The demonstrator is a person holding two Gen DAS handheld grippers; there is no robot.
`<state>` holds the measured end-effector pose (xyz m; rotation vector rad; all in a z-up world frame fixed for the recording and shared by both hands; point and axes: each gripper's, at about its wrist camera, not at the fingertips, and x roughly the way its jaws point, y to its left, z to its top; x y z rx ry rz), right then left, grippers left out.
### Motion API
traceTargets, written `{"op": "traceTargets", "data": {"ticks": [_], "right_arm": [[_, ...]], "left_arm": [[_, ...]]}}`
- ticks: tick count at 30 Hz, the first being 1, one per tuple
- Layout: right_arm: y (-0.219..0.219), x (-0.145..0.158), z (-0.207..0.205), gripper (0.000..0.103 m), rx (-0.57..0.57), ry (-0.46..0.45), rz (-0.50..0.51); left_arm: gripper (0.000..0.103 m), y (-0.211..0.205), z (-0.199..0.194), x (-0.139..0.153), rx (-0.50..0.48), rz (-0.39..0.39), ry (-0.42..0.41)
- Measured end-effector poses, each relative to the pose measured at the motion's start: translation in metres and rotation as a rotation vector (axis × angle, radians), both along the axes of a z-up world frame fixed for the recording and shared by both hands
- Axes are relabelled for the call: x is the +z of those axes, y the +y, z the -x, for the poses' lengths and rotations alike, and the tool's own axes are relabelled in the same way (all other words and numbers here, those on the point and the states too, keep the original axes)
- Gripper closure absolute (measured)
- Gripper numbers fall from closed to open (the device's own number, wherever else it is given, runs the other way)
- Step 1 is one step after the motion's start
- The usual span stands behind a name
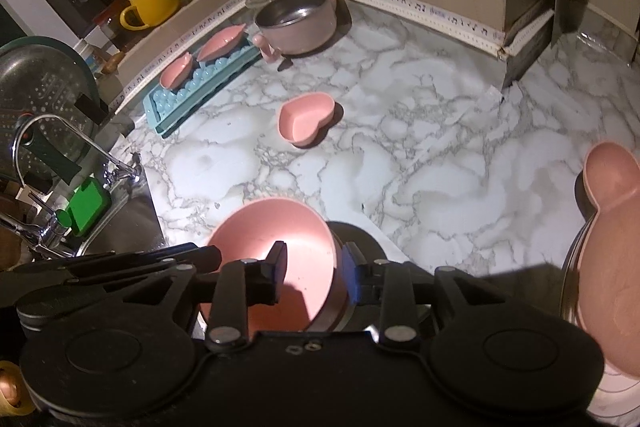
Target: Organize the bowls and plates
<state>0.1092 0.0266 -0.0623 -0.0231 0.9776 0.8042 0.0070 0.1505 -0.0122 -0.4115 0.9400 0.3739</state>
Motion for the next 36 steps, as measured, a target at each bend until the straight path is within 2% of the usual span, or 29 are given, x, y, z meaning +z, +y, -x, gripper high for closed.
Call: {"op": "traceTargets", "data": {"ticks": [9, 14, 16, 17, 20, 25, 27, 30, 34, 36], "right_arm": [[0.005, 0.014, -0.007, 0.064, 0.019, -0.048, -0.016], [0.008, 0.026, -0.015, 0.058, 0.032, -0.089, -0.034], [0.01, 0.03, -0.018, 0.055, 0.037, -0.105, -0.04], [0.01, 0.031, -0.019, 0.054, 0.043, -0.109, -0.043], [0.014, 0.033, -0.026, 0.051, 0.052, -0.126, -0.044], [0.02, 0.031, -0.041, 0.042, 0.058, -0.134, -0.04], [0.023, 0.031, -0.046, 0.036, 0.062, -0.142, -0.038], [0.029, 0.029, -0.053, 0.023, 0.074, -0.15, -0.032], [0.039, 0.025, -0.066, 0.016, 0.09, -0.158, -0.02], [0.043, 0.022, -0.073, 0.009, 0.094, -0.154, -0.019]], "left_arm": [[0.086, 0.003, -0.009, 0.017, 0.005, -0.054, -0.058], [0.079, 0.008, -0.019, 0.021, 0.011, -0.072, -0.086], [0.075, 0.01, -0.024, 0.022, 0.014, -0.093, -0.099], [0.07, 0.011, -0.027, 0.022, 0.017, -0.104, -0.104], [0.045, 0.018, -0.034, 0.019, 0.044, -0.126, -0.111], [0.042, 0.029, -0.046, 0.014, 0.067, -0.134, -0.107], [0.032, 0.033, -0.05, 0.011, 0.074, -0.139, -0.106], [0.031, 0.041, -0.058, 0.004, 0.09, -0.141, -0.098], [0.03, 0.053, -0.069, -0.005, 0.117, -0.12, -0.083], [0.027, 0.057, -0.075, -0.011, 0.131, -0.122, -0.074]]}}
